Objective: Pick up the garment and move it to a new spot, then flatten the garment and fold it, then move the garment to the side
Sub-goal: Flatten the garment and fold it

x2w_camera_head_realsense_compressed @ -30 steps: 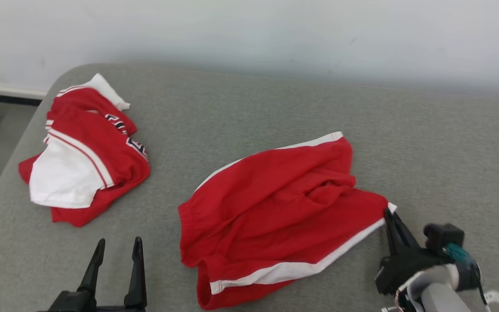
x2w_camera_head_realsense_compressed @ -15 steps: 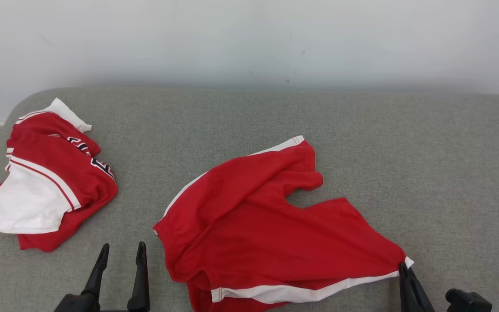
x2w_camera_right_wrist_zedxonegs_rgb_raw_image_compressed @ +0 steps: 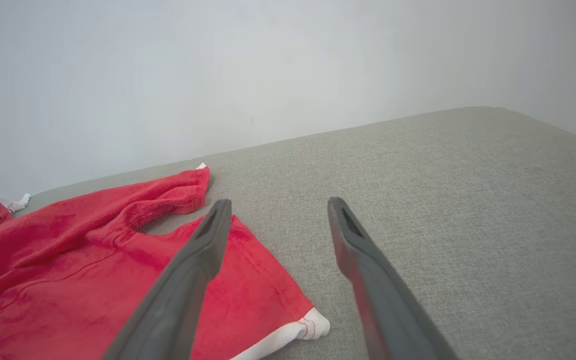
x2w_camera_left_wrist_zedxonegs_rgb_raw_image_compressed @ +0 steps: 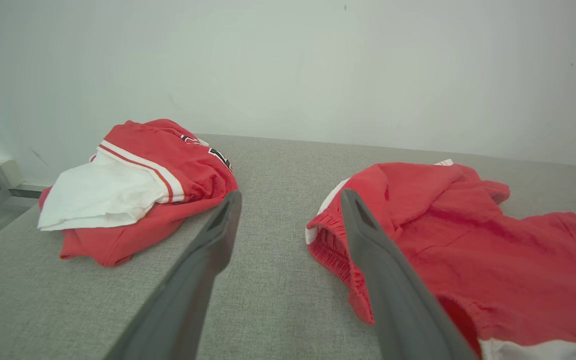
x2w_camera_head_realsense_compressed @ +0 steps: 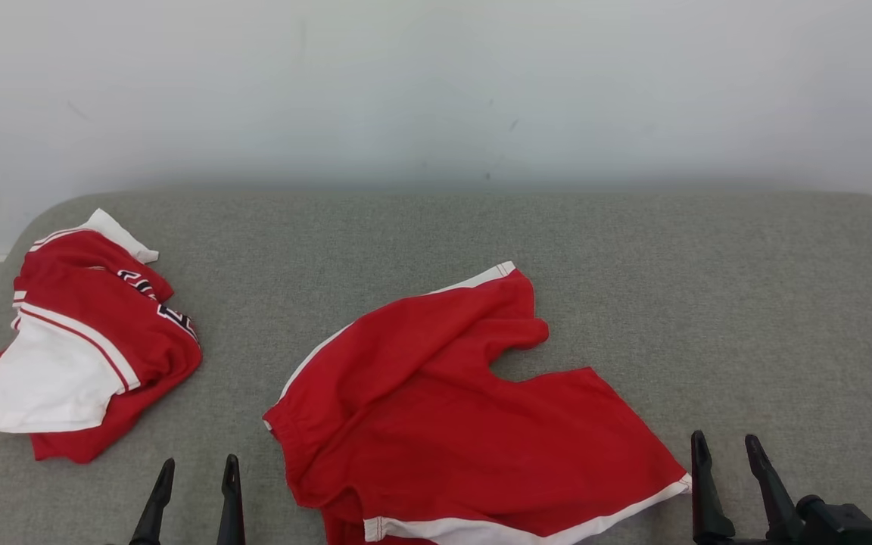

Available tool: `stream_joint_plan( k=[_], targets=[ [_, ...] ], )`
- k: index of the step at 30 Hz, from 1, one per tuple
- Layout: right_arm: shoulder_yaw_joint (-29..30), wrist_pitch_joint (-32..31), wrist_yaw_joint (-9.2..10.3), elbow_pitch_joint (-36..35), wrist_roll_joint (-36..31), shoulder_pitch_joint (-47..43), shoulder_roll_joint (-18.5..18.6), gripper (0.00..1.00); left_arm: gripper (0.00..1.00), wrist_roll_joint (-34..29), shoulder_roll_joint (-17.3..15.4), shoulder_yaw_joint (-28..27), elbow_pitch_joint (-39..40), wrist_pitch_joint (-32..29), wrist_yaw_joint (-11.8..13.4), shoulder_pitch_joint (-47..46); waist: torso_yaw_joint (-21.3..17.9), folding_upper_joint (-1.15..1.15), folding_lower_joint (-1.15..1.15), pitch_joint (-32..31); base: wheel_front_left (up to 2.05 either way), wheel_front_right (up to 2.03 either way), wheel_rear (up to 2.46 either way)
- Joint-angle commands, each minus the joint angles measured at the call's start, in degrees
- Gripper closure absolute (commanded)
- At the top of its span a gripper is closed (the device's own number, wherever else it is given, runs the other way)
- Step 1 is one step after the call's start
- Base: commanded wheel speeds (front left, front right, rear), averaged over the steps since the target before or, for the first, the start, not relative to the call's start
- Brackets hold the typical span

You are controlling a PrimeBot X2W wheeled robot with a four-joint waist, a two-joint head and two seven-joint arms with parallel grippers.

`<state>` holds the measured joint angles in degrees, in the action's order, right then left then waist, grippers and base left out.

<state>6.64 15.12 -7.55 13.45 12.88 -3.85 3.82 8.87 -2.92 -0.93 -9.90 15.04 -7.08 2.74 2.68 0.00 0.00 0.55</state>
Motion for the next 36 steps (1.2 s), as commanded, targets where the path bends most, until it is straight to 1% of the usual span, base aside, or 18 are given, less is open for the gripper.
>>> stream_joint_plan(
  k=[1,10,18,22,27,36],
  targets=[
    [-1.03,0.01,0.13,-1.14,-0.88,-0.58,-0.3,0.0,0.0,-1.19,0.06,-0.54,0.34,0.21,-0.14,1.05,-0.73,0.0,0.0,-0.65,0.0,0.0,0.0],
    [-3.65,0.01,0.13,-3.88,-2.51,-0.09,0.13,0.0,0.0,-2.14,-0.48,-1.64,0.58,0.21,-0.43,1.82,-1.74,0.0,0.0,-1.41,0.0,0.0,0.0],
    [-3.66,0.02,0.13,-5.25,-2.97,-1.66,-0.21,0.0,0.0,-2.81,-0.34,-2.12,1.45,0.21,-0.32,2.7,-1.39,0.0,0.0,-1.59,0.0,0.0,0.0],
    [-3.76,0.03,0.13,-5.4,-2.38,-2.2,-0.5,0.0,0.0,-3.04,-0.31,-3.44,1.49,0.21,-0.23,3.27,-1.4,0.0,0.0,-1.72,0.0,0.0,0.0],
    [-4.01,0.02,0.13,-4.93,-2.75,-2.65,-0.71,0.0,0.0,-4.58,-0.57,-4.05,0.91,0.21,0.47,3.87,-1.24,0.0,0.0,-1.94,0.0,0.0,0.0],
    [-3.41,0.02,0.13,-3.49,-3.55,-2.56,-0.73,0.0,0.0,-4.75,-0.7,-4.22,0.35,0.21,0.09,4.03,-1.09,0.0,0.0,-2.22,0.0,0.0,0.0]
  ],
)
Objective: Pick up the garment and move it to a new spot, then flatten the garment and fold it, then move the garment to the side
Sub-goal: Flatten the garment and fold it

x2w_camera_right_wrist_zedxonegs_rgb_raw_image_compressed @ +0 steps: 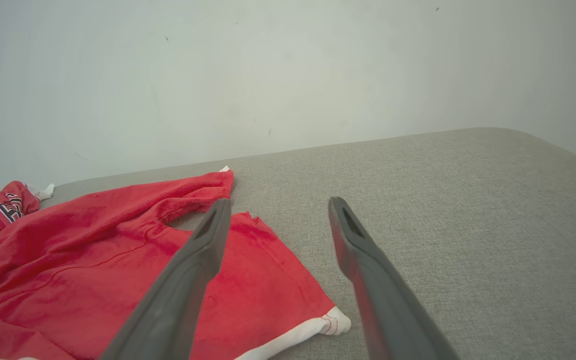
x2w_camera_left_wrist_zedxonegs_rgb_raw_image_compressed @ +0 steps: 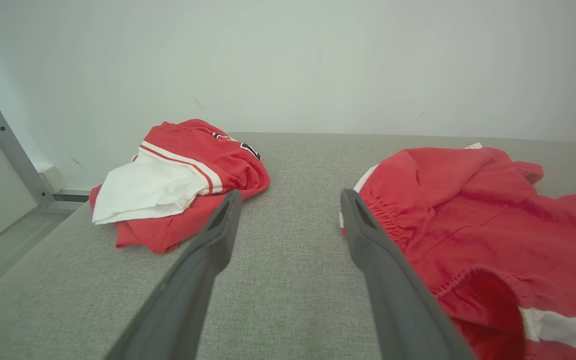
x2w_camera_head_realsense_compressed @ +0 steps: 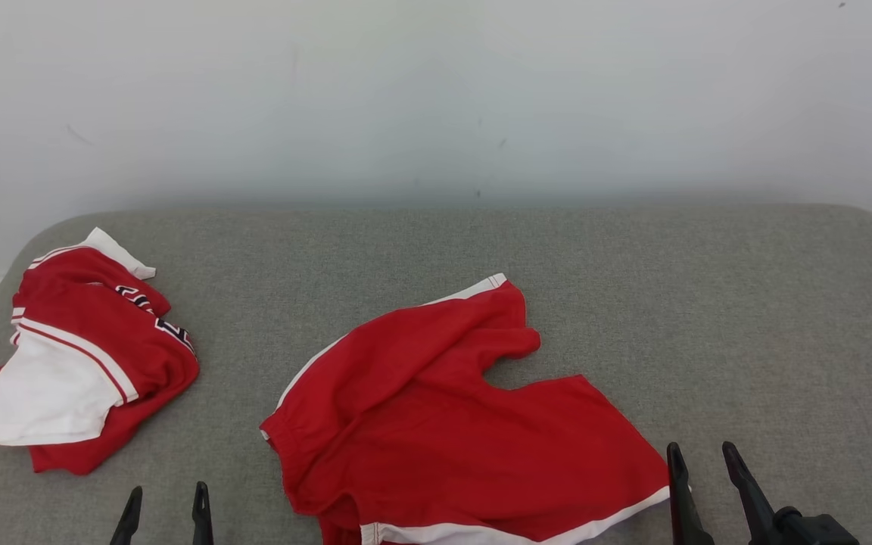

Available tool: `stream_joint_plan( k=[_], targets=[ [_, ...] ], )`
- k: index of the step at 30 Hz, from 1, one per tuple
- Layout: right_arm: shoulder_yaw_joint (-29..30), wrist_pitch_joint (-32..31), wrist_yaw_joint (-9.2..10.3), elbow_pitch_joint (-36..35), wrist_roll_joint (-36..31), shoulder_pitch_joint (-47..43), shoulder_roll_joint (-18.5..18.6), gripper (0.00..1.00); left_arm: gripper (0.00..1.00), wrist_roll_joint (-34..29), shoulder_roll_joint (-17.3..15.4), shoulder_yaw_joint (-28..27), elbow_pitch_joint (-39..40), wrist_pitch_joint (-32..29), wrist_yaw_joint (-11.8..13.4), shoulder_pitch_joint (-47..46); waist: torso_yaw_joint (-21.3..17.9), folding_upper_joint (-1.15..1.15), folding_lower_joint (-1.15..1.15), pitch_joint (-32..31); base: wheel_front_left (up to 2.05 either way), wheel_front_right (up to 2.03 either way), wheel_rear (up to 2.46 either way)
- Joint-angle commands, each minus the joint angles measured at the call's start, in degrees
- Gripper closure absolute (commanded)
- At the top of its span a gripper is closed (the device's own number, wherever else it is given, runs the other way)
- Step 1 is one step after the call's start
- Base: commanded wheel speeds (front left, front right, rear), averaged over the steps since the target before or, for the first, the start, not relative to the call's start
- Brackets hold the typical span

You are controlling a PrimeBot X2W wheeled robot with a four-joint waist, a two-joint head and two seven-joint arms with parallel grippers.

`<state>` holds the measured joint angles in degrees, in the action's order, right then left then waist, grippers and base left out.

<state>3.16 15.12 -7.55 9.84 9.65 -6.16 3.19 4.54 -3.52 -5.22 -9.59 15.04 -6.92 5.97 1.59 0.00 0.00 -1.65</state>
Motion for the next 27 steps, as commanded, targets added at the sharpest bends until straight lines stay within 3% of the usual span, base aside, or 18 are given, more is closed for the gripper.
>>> stream_joint_plan(
  k=[1,8,17,27],
  targets=[
    [0.25,0.02,0.13,0.34,-0.42,-0.27,0.03,0.0,0.0,-0.27,-0.05,0.38,-0.12,0.21,-0.04,0.81,0.02,0.0,0.0,-0.02,0.0,0.0,0.0],
    [0.02,0.02,0.13,4.76,-0.83,1.59,2.77,0.0,0.0,1.45,-0.43,7.62,-3.2,0.21,-0.52,-0.96,-0.17,0.0,0.0,0.4,0.0,0.0,0.0],
    [-2.05,0.03,0.13,15.79,0.28,6.98,7.16,0.0,0.0,4.24,-0.84,20.46,-8.55,0.21,-0.53,-2.91,-1.02,0.0,0.0,2.0,0.0,0.0,0.0],
    [-5.02,0.02,0.13,28.5,2.85,14.54,7.49,0.0,0.0,8.01,-1.04,28.23,-16.4,0.21,-0.53,-9.11,-1.56,0.0,0.0,4.97,0.0,0.0,0.0]
  ],
)
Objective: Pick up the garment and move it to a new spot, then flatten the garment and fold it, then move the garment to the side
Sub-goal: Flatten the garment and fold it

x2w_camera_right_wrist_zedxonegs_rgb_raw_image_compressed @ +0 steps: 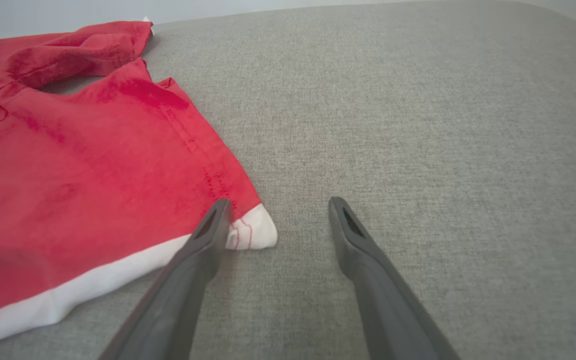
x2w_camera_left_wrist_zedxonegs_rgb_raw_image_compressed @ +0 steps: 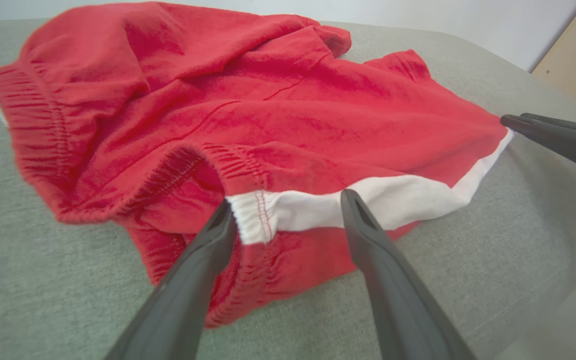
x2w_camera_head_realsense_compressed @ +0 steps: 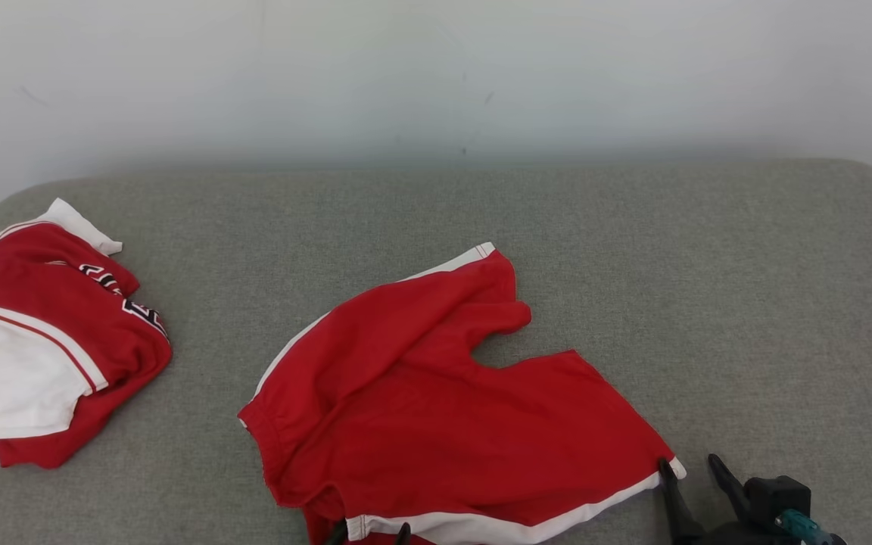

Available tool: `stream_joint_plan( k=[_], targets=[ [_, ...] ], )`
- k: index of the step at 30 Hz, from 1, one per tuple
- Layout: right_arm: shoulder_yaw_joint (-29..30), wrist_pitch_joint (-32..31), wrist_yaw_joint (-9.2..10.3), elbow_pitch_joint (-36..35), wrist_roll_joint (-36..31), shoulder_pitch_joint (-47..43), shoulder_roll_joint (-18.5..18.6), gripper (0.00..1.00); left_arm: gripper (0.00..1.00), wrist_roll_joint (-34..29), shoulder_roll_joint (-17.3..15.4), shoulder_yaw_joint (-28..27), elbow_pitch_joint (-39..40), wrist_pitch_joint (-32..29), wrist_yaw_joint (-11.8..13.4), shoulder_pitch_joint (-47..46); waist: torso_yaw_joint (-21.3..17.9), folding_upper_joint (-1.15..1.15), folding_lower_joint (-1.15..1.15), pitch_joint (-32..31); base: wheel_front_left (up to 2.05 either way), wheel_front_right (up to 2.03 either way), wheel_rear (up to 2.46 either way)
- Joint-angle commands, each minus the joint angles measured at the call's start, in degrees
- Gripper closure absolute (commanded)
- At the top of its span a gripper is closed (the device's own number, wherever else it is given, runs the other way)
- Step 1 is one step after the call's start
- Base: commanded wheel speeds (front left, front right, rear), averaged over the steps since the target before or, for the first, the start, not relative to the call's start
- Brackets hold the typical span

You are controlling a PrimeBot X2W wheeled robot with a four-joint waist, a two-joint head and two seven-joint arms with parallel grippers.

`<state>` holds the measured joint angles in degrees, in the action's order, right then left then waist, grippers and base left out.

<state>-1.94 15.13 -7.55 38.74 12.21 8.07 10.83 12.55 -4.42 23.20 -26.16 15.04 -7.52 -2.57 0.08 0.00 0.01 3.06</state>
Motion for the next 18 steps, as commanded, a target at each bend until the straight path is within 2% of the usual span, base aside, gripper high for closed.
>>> stream_joint_plan(
  k=[1,7,8,9,10,11,12,18],
  targets=[
    [-0.29,0.02,0.13,0.36,0.42,0.98,-0.29,0.0,0.0,0.31,-0.12,0.19,-0.25,0.21,0.07,-1.13,-0.04,0.0,-0.01,0.53,0.0,0.0,0.0],
    [-2.53,-0.2,0.13,7.88,1.8,3.56,-2.11,0.0,0.0,3.16,-0.07,1.53,-4.26,0.21,0.07,-2.93,0.0,0.0,-0.01,1.11,0.0,0.0,0.0],
    [-3.11,-0.32,0.13,9.22,2.67,3.91,-2.65,0.0,0.06,3.8,0.04,2.09,-5.55,0.21,0.07,-3.25,0.18,0.0,-0.01,1.07,0.0,0.0,0.0],
    [-3.66,-0.32,0.13,9.94,3.36,4.37,-2.84,0.04,0.18,3.99,0.12,2.73,-6.1,0.21,0.06,-4.04,0.36,0.0,-0.01,1.06,0.0,0.0,0.0],
    [-4.32,-0.34,0.12,10.36,3.94,4.54,-2.97,0.81,0.45,4.45,0.18,3.29,-6.49,0.21,0.06,-4.66,0.51,0.0,-0.01,1.02,0.0,0.0,0.0],
    [-4.62,-0.37,0.07,10.48,4.52,4.53,-3.08,1.0,0.79,5.19,0.23,3.74,-6.93,0.21,0.06,-4.71,0.65,0.0,-0.01,0.94,0.0,0.0,0.0],
    [-4.91,-0.38,0.06,10.32,4.92,4.38,-3.08,1.0,1.0,5.49,0.22,4.02,-6.46,0.21,0.07,-4.84,0.77,0.0,-0.01,0.86,0.0,0.0,0.0],
    [-6.11,-0.16,0.06,5.74,7.84,1.44,-2.13,1.0,1.0,6.02,-0.45,2.62,-1.91,0.21,0.06,-1.87,0.96,0.0,-0.01,-0.06,0.0,0.0,0.0]
  ],
)
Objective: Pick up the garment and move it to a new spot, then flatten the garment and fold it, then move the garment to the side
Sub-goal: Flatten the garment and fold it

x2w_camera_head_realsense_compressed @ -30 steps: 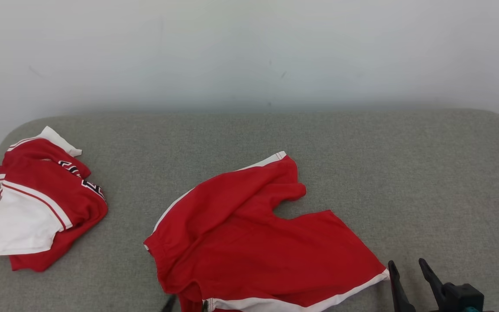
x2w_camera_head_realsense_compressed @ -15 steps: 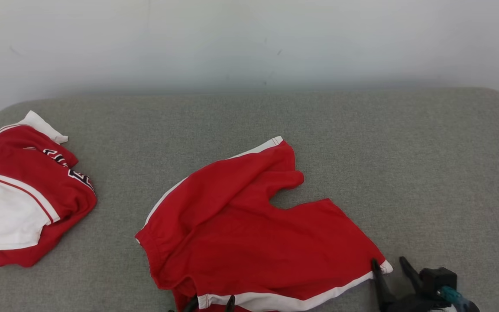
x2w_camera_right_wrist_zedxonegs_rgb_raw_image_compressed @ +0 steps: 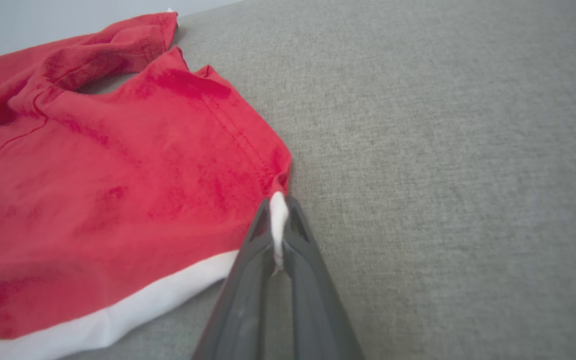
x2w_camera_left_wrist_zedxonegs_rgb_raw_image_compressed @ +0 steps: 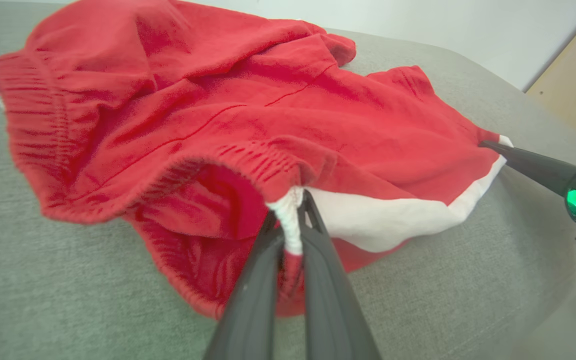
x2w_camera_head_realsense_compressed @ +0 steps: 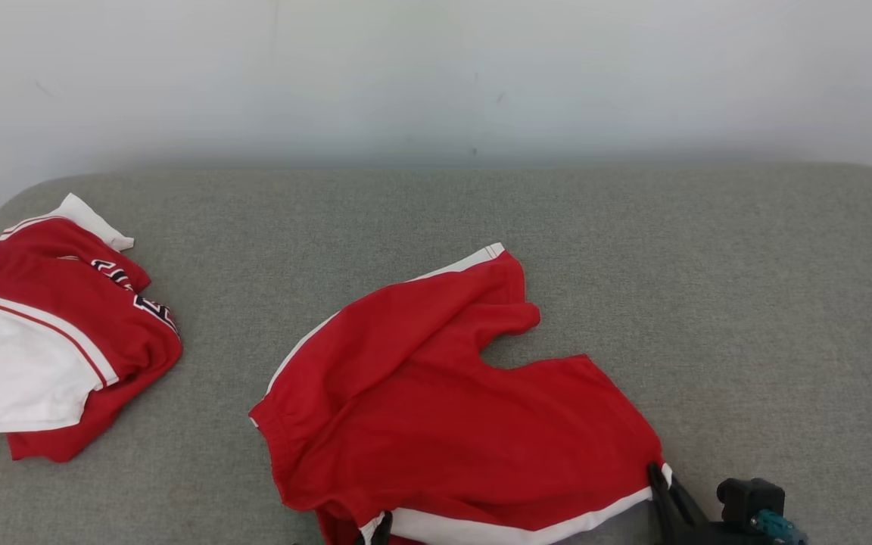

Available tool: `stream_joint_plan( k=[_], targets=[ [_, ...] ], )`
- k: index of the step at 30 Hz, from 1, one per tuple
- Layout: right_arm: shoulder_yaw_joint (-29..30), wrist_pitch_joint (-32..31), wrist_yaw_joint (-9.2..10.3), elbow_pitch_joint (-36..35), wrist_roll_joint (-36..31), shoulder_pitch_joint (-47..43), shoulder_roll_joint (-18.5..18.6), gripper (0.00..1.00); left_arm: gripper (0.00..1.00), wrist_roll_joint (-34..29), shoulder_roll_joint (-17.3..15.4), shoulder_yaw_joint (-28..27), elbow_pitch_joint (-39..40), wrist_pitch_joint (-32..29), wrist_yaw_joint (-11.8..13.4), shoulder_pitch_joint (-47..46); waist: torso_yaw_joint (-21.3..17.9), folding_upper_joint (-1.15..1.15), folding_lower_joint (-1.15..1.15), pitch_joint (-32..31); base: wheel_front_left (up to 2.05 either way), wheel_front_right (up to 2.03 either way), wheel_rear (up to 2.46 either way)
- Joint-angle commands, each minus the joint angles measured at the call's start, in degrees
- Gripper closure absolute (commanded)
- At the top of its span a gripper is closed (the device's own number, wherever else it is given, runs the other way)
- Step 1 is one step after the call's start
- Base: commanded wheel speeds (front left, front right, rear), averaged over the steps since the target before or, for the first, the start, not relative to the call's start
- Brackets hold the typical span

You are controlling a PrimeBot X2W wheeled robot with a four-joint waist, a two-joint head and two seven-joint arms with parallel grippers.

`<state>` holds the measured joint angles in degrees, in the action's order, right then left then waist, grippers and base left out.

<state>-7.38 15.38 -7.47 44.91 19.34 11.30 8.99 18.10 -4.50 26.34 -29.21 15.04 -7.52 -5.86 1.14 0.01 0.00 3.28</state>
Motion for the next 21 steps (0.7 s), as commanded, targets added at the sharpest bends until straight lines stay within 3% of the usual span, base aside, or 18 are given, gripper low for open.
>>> stream_joint_plan(
  k=[1,6,12,17,21],
  targets=[
    [-0.84,-0.34,-0.02,-1.83,1.13,-2.26,-0.07,1.0,1.0,0.46,-0.58,-0.94,2.49,0.21,0.06,2.15,-0.17,-0.01,0.0,-0.34,0.0,0.0,0.0],
    [-2.3,-0.24,-0.02,-8.74,3.75,-3.71,1.43,1.0,1.0,-1.17,-2.49,-3.12,9.06,0.21,0.06,4.54,-0.71,-0.01,0.0,0.1,0.0,0.0,0.0],
    [-4.14,-0.24,-0.02,-14.64,6.29,-0.24,2.72,1.0,1.0,-2.71,-5.14,-4.06,15.3,0.22,0.07,0.14,-1.5,-0.01,0.0,1.25,0.0,0.0,0.0],
    [-5.22,-1.75,-0.02,-17.33,8.87,8.11,3.97,1.0,1.0,-2.1,-11.34,0.0,18.35,-2.1,0.06,-11.66,-2.43,-0.01,0.0,3.91,0.0,0.0,0.0],
    [-5.22,-3.66,-0.02,-17.47,11.6,18.24,4.1,1.0,1.0,2.16,-17.13,4.29,19.65,-5.61,0.09,-25.65,-3.3,-0.01,0.0,8.18,0.0,0.0,0.0]
  ],
)
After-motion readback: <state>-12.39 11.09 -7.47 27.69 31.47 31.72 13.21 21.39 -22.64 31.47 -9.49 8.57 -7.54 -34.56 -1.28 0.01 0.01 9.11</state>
